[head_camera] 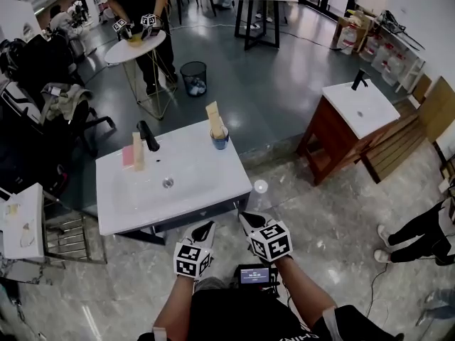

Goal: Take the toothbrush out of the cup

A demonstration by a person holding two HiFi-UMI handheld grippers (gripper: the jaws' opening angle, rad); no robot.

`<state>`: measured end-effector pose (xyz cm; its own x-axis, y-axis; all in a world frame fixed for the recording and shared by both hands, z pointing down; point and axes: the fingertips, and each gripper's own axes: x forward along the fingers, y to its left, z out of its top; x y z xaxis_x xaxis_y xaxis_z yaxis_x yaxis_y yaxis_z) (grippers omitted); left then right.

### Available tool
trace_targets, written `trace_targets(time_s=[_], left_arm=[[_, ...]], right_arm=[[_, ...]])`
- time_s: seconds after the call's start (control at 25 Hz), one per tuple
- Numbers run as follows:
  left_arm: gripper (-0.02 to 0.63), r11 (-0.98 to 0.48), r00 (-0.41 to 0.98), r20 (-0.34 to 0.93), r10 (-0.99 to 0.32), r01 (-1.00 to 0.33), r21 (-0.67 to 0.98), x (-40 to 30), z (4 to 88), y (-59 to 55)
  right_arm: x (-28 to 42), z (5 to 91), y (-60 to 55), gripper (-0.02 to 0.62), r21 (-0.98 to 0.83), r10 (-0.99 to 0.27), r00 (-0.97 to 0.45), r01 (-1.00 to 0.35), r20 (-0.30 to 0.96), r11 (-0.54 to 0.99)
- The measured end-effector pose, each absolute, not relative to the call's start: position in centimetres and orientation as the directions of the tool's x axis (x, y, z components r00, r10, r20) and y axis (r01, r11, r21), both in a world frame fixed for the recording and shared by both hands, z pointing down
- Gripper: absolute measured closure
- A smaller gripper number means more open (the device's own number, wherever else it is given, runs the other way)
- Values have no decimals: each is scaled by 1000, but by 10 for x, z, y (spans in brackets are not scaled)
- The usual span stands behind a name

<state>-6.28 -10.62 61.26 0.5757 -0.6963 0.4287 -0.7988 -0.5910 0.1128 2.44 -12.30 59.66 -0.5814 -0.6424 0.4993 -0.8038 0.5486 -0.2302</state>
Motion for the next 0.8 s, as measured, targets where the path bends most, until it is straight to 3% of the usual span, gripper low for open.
trace_targets(time_s=[0.8], left_arm=[[597,-638,630,415,-656,-757,141,-42,614,-291]], right_arm=[[43,598,-289,586,-238,-668,-536,-839,517,490]])
